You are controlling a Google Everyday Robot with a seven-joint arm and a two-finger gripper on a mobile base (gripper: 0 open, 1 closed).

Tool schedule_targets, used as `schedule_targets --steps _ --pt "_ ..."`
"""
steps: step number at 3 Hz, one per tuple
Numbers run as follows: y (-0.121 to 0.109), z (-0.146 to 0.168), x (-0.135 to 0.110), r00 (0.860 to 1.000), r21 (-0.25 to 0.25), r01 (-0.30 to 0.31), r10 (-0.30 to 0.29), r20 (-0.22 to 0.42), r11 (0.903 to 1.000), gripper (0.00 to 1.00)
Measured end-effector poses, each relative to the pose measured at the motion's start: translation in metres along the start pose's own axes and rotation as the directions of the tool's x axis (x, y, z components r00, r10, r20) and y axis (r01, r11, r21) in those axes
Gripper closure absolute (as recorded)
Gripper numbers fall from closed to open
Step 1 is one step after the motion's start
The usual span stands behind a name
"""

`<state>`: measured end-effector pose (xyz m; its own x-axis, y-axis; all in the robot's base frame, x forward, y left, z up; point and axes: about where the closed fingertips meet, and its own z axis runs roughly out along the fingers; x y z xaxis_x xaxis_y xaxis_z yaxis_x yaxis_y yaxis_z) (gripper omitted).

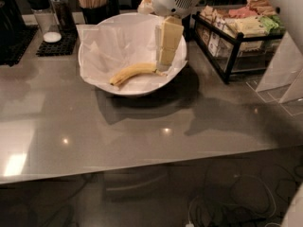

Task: Pick banana from white bowl

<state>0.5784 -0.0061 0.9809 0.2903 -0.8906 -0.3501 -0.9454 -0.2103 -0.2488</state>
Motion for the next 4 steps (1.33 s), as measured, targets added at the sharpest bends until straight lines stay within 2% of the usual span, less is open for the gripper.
schedule_targets --steps 1,2,3,4 --pt "-0.016 0.028 -0.015 0.999 -0.059 0.040 -0.041 -0.002 0.9975 0.00" --pt "-0.021 0.030 -0.019 0.999 -0.042 0.043 -0.042 0.007 0.9982 0.00" --pt "-0.034 0.042 -0.007 0.999 -0.026 0.012 -0.011 0.041 0.9996 0.00" --pt "-0.051 0.064 0.008 0.996 -0.031 -0.006 0.009 0.087 0.9995 0.00"
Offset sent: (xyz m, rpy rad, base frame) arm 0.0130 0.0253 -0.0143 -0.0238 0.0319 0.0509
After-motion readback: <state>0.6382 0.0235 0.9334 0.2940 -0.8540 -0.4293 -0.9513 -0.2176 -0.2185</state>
